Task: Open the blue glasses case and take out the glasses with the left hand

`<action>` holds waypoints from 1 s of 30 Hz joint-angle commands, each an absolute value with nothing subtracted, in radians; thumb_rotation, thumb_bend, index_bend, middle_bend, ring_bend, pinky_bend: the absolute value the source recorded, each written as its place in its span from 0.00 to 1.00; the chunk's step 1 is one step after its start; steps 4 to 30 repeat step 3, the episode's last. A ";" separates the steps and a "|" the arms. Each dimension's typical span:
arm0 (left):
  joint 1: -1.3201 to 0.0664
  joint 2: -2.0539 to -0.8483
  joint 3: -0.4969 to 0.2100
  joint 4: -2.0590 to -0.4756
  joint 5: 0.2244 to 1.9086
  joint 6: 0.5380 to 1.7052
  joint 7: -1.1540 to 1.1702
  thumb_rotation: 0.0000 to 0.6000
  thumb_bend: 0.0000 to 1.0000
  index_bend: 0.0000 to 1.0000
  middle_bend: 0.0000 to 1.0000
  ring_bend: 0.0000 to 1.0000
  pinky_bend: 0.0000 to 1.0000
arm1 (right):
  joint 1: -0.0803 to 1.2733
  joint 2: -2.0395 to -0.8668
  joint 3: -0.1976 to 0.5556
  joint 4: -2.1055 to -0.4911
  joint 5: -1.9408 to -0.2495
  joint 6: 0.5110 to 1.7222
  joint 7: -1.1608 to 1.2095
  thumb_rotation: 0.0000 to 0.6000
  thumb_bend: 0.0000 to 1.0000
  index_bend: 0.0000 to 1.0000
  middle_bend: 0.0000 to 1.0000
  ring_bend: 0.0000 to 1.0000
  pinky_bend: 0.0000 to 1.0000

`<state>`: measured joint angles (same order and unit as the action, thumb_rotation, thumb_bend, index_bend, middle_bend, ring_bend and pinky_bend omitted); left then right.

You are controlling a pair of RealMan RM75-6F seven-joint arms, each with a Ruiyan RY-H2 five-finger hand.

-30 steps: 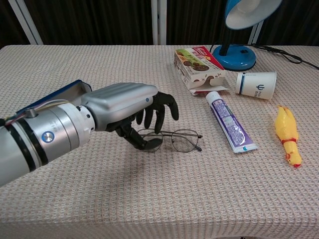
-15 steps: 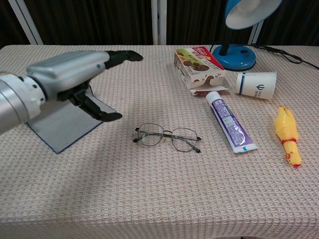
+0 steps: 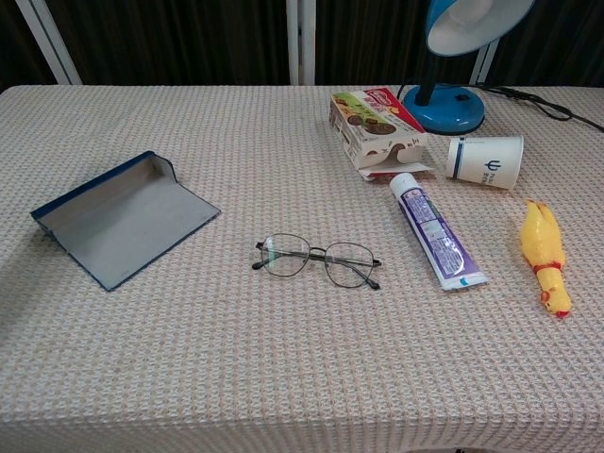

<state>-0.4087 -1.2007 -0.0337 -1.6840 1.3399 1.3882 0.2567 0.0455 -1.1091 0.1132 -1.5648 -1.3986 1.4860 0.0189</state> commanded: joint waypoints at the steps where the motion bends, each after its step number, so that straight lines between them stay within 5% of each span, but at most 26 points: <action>1: -0.355 -1.133 -0.011 -1.659 1.334 1.381 0.150 1.00 0.20 0.04 0.00 0.00 0.00 | 0.043 -1.114 0.112 -1.574 -1.394 1.486 0.006 1.00 0.21 0.00 0.00 0.00 0.00; 30: -0.341 -1.122 -0.012 -1.643 1.339 1.386 0.115 1.00 0.20 0.04 0.00 0.00 0.00 | 0.043 -1.116 0.110 -1.583 -1.393 1.486 -0.007 1.00 0.21 0.00 0.00 0.00 0.00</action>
